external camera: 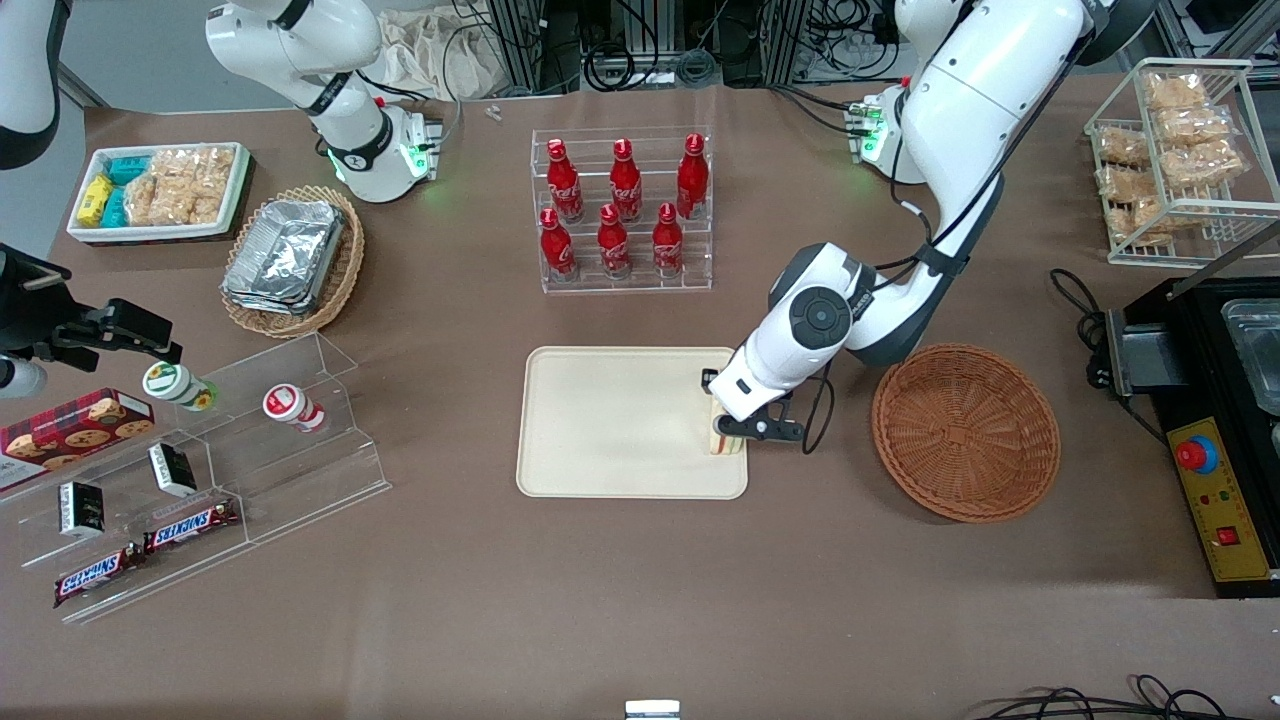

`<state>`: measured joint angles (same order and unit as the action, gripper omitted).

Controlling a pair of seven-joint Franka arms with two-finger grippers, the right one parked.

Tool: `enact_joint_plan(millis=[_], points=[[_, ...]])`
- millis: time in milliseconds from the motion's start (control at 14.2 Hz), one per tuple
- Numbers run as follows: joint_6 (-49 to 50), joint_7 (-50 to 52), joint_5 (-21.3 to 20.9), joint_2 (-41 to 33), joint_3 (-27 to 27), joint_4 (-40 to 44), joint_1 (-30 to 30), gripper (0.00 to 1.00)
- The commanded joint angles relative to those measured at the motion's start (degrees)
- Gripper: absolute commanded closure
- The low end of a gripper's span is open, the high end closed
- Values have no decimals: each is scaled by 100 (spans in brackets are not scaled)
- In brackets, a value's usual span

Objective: Place sandwich from basket to tray

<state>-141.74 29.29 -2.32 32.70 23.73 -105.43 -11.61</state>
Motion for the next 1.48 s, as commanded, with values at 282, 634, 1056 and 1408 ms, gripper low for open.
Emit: enact_joint_plan(millis=[282,634,1056,1408], points=[[1004,341,-41,-1272,-52,592,562,0],[3877,-96,-15,-1757,-43,2146,1309,0],[6112,-1556,56,-2582,-1015,2545,1463,0],[6308,-2163,249,-3602,-2442,1676,573,0]])
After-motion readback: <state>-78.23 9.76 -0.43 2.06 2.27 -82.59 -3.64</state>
